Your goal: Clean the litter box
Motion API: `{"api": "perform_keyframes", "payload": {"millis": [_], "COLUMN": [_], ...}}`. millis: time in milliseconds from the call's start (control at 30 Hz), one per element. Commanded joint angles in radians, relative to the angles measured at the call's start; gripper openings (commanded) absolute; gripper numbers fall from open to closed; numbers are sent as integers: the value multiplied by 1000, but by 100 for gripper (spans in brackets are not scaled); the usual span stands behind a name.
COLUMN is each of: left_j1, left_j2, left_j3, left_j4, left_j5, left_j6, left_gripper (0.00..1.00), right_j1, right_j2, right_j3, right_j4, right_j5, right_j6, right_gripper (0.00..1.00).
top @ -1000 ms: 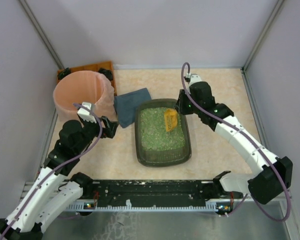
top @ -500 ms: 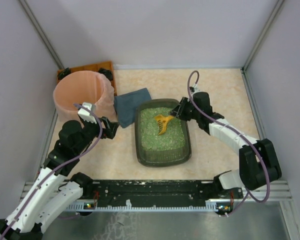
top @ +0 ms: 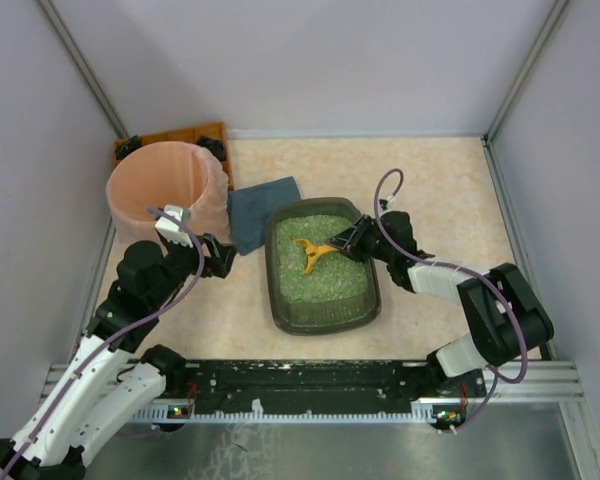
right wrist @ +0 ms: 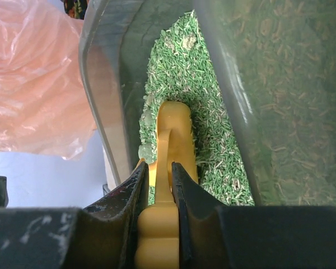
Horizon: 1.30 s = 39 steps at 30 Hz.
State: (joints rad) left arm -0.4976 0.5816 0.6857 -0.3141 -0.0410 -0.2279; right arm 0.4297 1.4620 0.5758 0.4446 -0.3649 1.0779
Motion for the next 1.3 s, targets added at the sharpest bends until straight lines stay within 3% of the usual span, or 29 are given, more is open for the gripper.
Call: {"api": "perform_keyframes", "payload": {"millis": [0, 467, 767, 1167, 1267], "left_j1": [4, 4, 4, 3, 3], "left_j2": [-10, -3, 1, 3, 1], "left_j3": [4, 3, 2, 5, 5], "left_j4": [17, 26, 30, 36, 40], "left_j5": [-3, -5, 1, 1, -3], "left_j6": [1, 1, -1, -1, 1], "left_gripper": [94, 94, 94, 94, 94], "right_j1": [18, -86, -165, -325, -318], "right_j2": [-44, -231, -225, -253, -250], "right_j3": [-53, -211, -291, -367, -374], "right_j4": [69, 238, 474, 635, 663], "right_j5": [-96, -58, -142, -279, -274], "right_j6": [107, 247, 262, 306, 330], "right_gripper": [0, 0, 0, 0, 0]}}
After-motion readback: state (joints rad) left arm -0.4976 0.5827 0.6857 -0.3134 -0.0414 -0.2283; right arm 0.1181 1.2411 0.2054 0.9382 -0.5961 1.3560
